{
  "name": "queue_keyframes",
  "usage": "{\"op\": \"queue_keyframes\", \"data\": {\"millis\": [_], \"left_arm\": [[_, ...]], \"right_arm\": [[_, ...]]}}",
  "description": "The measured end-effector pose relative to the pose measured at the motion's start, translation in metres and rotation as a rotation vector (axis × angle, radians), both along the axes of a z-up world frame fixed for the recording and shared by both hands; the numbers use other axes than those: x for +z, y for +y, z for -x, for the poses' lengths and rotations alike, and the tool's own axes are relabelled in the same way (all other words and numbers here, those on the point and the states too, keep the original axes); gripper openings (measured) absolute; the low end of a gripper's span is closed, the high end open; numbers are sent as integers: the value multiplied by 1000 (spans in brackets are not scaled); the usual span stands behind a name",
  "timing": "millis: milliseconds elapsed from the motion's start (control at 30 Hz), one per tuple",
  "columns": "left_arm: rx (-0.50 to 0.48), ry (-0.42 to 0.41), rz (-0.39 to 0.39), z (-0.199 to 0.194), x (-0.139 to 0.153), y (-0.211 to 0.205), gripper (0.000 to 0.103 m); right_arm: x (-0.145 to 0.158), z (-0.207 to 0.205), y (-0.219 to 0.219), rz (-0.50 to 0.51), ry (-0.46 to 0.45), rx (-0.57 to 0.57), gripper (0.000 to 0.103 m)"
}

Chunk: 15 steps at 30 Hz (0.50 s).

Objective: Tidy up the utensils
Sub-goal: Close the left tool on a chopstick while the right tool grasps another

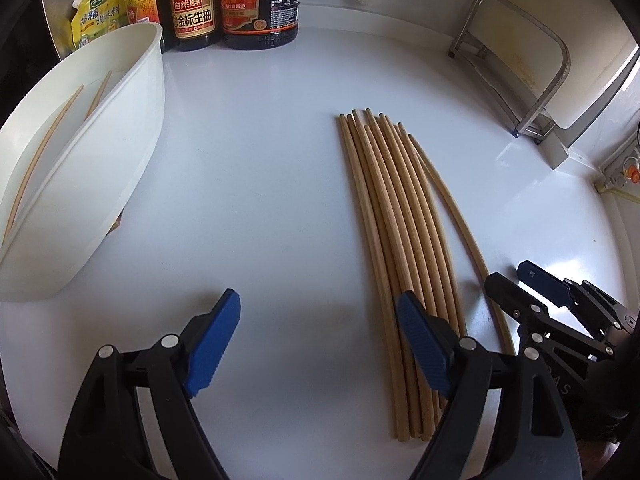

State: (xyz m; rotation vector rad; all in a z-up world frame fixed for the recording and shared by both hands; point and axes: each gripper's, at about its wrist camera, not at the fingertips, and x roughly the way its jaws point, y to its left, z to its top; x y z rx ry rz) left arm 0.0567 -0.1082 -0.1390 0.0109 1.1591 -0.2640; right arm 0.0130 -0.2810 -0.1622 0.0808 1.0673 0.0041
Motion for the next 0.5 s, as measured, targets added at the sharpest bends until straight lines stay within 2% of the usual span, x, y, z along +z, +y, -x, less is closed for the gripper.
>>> {"op": "queue_keyframes", "data": {"millis": [367, 500], "left_arm": [[-13, -2, -52, -3, -5, -3, 81], [6, -2, -69, -3, -7, 2, 85]], "right_arm": [[0, 2, -3, -9, -1, 1, 43], [1, 3, -1, -7, -5, 9, 43]]}}
